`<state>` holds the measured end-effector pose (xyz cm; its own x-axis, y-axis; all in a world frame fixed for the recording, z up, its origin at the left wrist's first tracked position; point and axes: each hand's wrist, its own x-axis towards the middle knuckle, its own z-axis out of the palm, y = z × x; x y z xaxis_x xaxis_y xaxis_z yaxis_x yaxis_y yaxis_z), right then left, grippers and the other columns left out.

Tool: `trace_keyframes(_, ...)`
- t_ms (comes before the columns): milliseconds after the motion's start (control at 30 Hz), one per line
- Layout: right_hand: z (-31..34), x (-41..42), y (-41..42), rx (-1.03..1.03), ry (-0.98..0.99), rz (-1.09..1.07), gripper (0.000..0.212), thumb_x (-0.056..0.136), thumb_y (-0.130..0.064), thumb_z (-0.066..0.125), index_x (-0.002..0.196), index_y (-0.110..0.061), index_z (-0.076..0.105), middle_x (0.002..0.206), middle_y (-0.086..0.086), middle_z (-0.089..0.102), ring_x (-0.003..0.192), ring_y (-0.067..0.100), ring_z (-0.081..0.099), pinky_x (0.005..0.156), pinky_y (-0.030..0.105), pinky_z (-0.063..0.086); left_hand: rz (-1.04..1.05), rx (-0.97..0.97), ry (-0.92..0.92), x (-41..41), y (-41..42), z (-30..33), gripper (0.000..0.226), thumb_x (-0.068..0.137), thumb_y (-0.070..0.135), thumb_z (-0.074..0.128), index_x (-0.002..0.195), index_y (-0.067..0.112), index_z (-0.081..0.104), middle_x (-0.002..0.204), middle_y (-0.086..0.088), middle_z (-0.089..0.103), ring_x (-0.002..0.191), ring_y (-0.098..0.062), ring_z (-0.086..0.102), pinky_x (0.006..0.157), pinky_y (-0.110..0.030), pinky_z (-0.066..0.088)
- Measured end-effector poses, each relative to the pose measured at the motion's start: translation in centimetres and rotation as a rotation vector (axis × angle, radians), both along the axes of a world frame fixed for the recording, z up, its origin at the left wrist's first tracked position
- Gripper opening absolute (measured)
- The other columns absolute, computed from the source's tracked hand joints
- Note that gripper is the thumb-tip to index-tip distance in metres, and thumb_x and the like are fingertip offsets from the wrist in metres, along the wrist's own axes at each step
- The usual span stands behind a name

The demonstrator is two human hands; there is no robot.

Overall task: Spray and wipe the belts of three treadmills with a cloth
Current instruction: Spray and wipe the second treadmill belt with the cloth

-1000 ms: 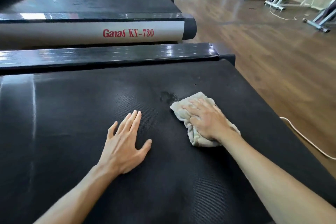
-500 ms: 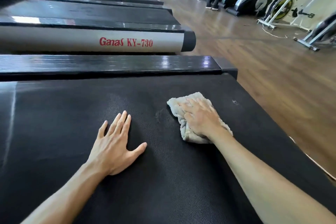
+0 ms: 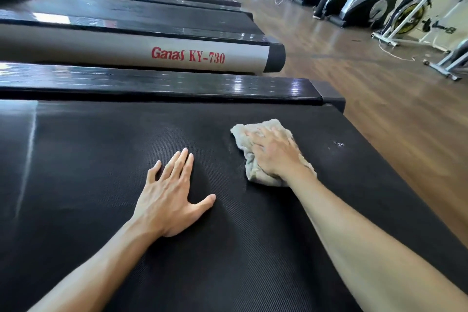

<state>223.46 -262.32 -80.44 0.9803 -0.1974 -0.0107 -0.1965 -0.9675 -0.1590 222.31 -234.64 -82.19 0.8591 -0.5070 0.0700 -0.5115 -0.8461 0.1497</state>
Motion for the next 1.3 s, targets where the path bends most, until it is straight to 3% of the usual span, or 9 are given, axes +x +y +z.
trace_keyframes(200, -0.7, -5.6, 0.3, 0.072, 0.033, 0.175, 0.074, 0.082, -0.053, 0.01, 0.148, -0.051, 0.044, 0.169, -0.021, 0.019, 0.158, 0.014, 0.007, 0.127, 0.043, 0.005, 0.004, 0.022, 0.008, 0.0, 0.0, 0.0, 0.112, 0.075, 0.088, 0.003, 0.162, 0.018, -0.006, 0.168, 0.005, -0.017, 0.152, -0.006, -0.021, 0.126, -0.04, -0.008)
trace_keyframes(300, -0.3, -5.1, -3.1, 0.086, 0.039, 0.021, 0.059, 0.097, -0.044, 0.024, 0.153, -0.046, 0.042, 0.168, -0.02, 0.021, 0.157, 0.011, 0.008, 0.127, 0.035, 0.003, 0.002, 0.009, 0.015, -0.1, 0.1, 0.0, 0.113, 0.074, 0.088, 0.004, 0.163, 0.018, -0.005, 0.169, 0.005, -0.016, 0.153, -0.006, -0.02, 0.126, -0.041, -0.007)
trace_keyframes(500, 0.9, 2.5, 0.9, 0.047, -0.042, -0.021, 0.044, 0.098, -0.046, 0.024, 0.134, -0.05, 0.049, 0.144, -0.011, 0.049, 0.139, 0.026, 0.036, 0.113, 0.05, 0.034, -0.002, 0.02, 0.01, 0.2, 0.2, -0.1, 0.112, 0.075, 0.087, 0.004, 0.163, 0.019, -0.004, 0.17, 0.004, -0.013, 0.154, -0.007, -0.016, 0.126, -0.041, -0.004)
trace_keyframes(733, 1.0, -5.0, 0.0, 0.174, 0.069, 0.121, 0.05, 0.105, -0.037, 0.035, 0.154, -0.049, 0.037, 0.168, -0.022, 0.016, 0.158, 0.009, -0.001, 0.127, 0.04, -0.002, -0.01, 0.027, 0.004, 0.2, 0.1, 0.0, 0.113, 0.074, 0.087, 0.0, 0.163, 0.018, -0.004, 0.169, 0.005, -0.015, 0.153, -0.005, -0.018, 0.126, -0.04, -0.006)
trace_keyframes(833, 1.7, -2.1, -2.2, 0.096, 0.061, -0.003, 0.057, 0.09, -0.053, 0.02, 0.138, -0.052, 0.05, 0.155, -0.02, 0.042, 0.151, 0.019, 0.026, 0.122, 0.047, 0.021, -0.01, 0.019, 0.004, 0.1, 0.0, 0.0, 0.113, 0.074, 0.087, 0.001, 0.163, 0.018, -0.004, 0.169, 0.005, -0.014, 0.153, -0.006, -0.018, 0.126, -0.041, -0.006)
trace_keyframes(933, 1.9, 4.1, -0.7, 0.057, 0.03, -0.071, 0.04, 0.085, -0.059, 0.021, 0.103, -0.044, 0.054, 0.11, -0.016, 0.058, 0.118, 0.025, 0.052, 0.094, 0.05, 0.047, 0.003, 0.008, 0.006, 0.2, 0.0, 0.0, 0.113, 0.074, 0.088, 0.002, 0.163, 0.019, -0.004, 0.169, 0.005, -0.014, 0.153, -0.005, -0.018, 0.126, -0.041, -0.006)
trace_keyframes(1100, 0.4, 4.2, 2.5, 0.012, 0.054, 0.217, 0.07, 0.087, -0.064, 0.007, 0.141, -0.049, 0.05, 0.155, -0.01, 0.042, 0.147, 0.026, 0.03, 0.119, 0.055, 0.024, 0.001, 0.01, 0.018, 0.2, 0.1, 0.0, 0.113, 0.073, 0.089, 0.004, 0.163, 0.021, -0.004, 0.169, 0.008, -0.015, 0.152, -0.003, -0.02, 0.126, -0.039, -0.006)
trace_keyframes(1200, 0.1, 0.5, -0.6, 0.065, 0.063, 0.119, 0.06, 0.096, -0.052, 0.018, 0.147, -0.045, 0.048, 0.165, -0.012, 0.032, 0.154, 0.019, 0.018, 0.125, 0.044, 0.012, 0.001, -0.02, 0.041, 0.4, 0.1, 0.2, 0.114, 0.071, 0.089, 0.007, 0.163, 0.022, 0.0, 0.169, 0.009, -0.012, 0.152, -0.002, -0.018, 0.126, -0.038, -0.006)
trace_keyframes(1300, 0.8, 2.6, -2.7, 0.042, 0.028, -0.066, 0.048, 0.103, -0.038, 0.03, 0.147, -0.043, 0.049, 0.161, -0.01, 0.036, 0.152, 0.02, 0.024, 0.123, 0.042, 0.02, -0.008, -0.033, 0.051, 0.8, 0.3, 0.8, 0.114, 0.071, 0.089, 0.012, 0.163, 0.023, 0.005, 0.17, 0.01, -0.006, 0.153, -0.002, -0.013, 0.126, -0.037, -0.006)
